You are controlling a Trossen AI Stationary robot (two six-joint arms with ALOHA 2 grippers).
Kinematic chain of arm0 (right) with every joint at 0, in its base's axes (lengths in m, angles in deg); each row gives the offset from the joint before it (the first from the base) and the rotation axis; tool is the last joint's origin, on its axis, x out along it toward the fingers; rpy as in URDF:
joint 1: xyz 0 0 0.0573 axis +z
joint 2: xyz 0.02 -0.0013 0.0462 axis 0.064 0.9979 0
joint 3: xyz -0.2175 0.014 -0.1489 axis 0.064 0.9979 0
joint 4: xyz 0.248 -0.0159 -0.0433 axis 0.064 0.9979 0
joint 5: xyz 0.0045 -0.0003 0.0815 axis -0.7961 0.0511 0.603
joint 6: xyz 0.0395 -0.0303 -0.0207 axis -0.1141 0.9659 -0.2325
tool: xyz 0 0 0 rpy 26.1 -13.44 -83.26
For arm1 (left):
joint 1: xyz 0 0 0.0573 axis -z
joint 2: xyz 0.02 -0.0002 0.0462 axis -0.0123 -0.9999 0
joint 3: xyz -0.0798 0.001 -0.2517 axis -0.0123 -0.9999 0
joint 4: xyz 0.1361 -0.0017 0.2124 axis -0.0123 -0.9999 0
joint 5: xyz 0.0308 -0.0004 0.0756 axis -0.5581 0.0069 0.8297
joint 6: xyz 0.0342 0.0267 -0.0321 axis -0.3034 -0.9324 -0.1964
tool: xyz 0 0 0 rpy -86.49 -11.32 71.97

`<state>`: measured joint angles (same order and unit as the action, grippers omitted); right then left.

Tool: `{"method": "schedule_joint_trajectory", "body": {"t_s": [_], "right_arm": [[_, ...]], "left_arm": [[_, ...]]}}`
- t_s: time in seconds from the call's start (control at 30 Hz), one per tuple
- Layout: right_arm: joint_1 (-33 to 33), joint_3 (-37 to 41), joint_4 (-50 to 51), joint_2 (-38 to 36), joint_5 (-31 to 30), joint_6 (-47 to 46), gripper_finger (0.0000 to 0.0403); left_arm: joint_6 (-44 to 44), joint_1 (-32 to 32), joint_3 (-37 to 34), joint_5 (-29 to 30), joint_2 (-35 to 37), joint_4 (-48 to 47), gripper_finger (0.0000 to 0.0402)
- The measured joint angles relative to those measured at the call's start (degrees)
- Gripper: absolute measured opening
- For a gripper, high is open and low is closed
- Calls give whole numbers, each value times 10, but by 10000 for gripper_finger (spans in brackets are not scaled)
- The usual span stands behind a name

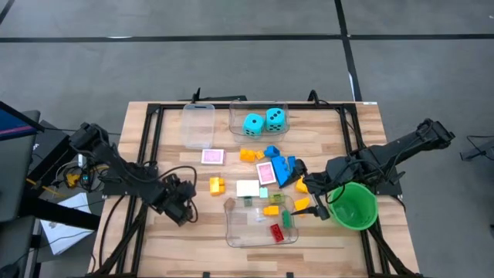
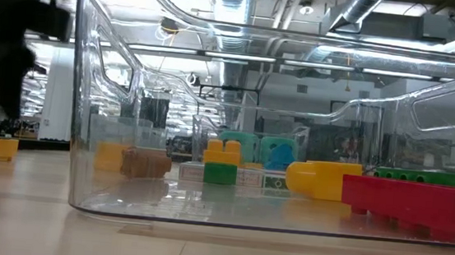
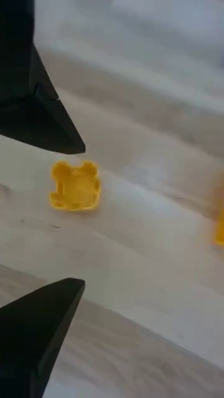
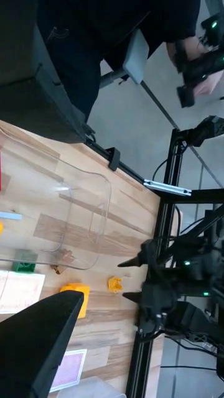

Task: Pick & Place Toys
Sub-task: Put the yellow game piece into the bottom transparent bin

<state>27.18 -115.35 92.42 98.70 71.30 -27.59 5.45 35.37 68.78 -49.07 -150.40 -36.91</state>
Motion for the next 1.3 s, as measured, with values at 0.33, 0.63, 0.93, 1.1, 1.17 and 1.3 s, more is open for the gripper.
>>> {"method": "schedule_joint_trajectory", "body": {"t_s": [0.33,0.63,0.93,1.1,1.17,1.3], "right_arm": [[0,0,0,0,0,0,397],[0,0,4,0,0,-2,397],[0,0,4,2,0,-2,397],[0,0,4,2,0,-2,397],[0,0,4,2,0,-2,397],[0,0,5,2,0,-5,397]], "left_arm": [[42,0,-107,-22,4,120,316],[1,0,-113,-15,3,161,304],[-14,0,-114,3,1,185,302],[-16,0,-114,3,0,193,300],[-33,0,-115,7,0,211,299],[-65,14,-116,8,-2,306,299]]}}
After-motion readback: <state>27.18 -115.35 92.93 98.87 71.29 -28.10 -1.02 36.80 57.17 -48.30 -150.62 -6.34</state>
